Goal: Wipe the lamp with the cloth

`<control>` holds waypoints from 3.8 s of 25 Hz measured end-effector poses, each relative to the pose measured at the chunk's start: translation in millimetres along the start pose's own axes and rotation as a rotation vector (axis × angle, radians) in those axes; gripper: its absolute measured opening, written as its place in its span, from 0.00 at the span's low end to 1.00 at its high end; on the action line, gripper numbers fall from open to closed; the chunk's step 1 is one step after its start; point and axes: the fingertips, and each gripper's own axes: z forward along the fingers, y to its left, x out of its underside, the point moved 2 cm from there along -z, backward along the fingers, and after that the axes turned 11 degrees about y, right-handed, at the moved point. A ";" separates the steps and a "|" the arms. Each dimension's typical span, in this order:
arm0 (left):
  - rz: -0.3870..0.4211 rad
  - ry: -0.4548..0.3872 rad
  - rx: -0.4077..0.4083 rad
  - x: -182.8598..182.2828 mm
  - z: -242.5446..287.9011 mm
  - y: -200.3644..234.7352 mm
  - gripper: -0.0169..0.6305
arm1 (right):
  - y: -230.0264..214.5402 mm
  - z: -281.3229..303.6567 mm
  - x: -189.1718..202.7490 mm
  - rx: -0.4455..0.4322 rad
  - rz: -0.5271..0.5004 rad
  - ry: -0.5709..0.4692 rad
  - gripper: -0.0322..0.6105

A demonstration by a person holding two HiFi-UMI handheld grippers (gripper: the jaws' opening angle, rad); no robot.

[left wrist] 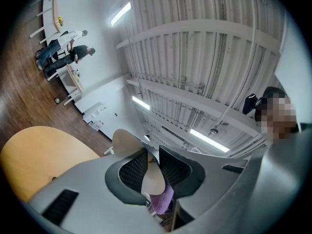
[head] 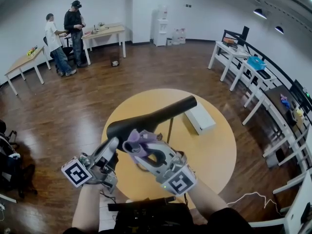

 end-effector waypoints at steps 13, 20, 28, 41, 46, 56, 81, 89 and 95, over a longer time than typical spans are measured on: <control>0.004 0.004 0.000 1.6 -1.7 -1.9 0.11 | -131.4 -90.4 88.9 0.664 0.422 0.017 0.19; 0.000 0.001 -0.001 3.1 -2.8 -2.3 0.11 | -107.3 -61.7 90.3 0.578 0.750 -0.139 0.19; -0.011 -0.001 0.004 2.5 -4.4 -2.2 0.11 | -66.6 -33.9 77.5 0.261 0.862 -0.247 0.19; -0.035 0.001 0.024 0.1 -4.2 0.5 0.10 | -8.0 -19.3 86.1 -0.149 1.090 -0.298 0.19; -0.040 -0.001 0.024 -2.0 -6.1 1.2 0.10 | 6.3 -13.5 91.7 -0.279 1.222 -0.294 0.19; -0.041 -0.015 0.022 0.6 -1.3 2.3 0.10 | -90.5 -40.2 120.2 -0.215 1.752 -0.316 0.19; -0.050 -0.004 0.045 -0.2 -1.1 2.2 0.10 | -38.8 -0.2 120.7 -0.354 1.178 0.152 0.19; -0.056 -0.003 0.056 1.4 1.1 2.4 0.10 | -18.7 3.2 128.5 -0.320 1.096 0.230 0.19; -0.052 -0.001 0.060 -0.1 0.9 -0.7 0.10 | -49.1 -58.0 84.2 -0.159 0.776 0.228 0.19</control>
